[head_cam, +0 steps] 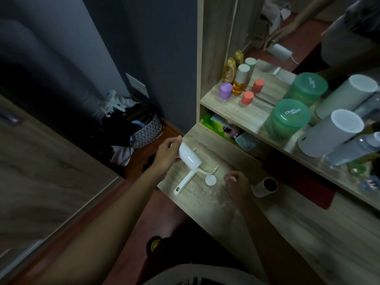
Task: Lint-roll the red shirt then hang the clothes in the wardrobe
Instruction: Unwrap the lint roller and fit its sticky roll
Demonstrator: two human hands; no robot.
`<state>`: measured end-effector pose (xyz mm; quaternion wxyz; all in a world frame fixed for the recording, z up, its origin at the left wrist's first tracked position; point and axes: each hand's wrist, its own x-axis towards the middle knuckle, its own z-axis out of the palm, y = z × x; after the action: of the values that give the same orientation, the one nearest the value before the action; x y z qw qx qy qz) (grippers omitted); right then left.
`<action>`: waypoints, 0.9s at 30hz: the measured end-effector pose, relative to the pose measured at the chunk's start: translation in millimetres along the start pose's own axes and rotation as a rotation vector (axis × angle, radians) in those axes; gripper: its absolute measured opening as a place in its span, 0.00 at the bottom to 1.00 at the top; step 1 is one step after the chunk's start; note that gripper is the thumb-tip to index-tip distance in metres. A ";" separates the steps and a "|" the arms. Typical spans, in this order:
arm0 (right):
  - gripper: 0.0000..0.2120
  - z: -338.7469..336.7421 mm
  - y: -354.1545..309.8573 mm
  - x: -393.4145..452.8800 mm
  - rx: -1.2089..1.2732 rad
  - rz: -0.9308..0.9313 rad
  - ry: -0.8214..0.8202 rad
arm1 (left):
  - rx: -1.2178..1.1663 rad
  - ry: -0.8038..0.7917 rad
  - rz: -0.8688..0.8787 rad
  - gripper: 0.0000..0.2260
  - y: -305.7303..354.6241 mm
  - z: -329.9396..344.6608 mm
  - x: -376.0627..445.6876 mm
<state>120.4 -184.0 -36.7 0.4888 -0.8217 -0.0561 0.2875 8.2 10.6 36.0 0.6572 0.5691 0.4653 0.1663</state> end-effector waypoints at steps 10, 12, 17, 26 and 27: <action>0.16 11.6 11.4 5.4 -0.092 -0.047 -0.034 | 0.003 0.000 -0.032 0.16 -4.8 -8.2 -1.1; 0.20 12.2 10.6 1.2 -0.122 -0.129 -0.015 | 0.009 0.000 -0.029 0.16 -6.1 -9.2 -0.9; 0.24 14.8 6.6 -8.0 -0.156 -0.160 0.027 | -0.016 0.004 -0.032 0.13 -7.0 -11.4 -2.1; 0.17 24.2 0.5 -5.7 -0.231 -0.161 0.116 | -0.010 0.004 -0.028 0.16 -8.5 -30.9 -0.9; 0.17 26.6 -3.4 -7.0 -0.215 -0.220 0.157 | 0.000 0.023 -0.029 0.16 -9.0 -36.5 0.4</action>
<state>101.2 -164.4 -40.4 0.4295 -0.8782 -0.1378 0.1593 -23.6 29.9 30.7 0.6543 0.5603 0.4810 0.1632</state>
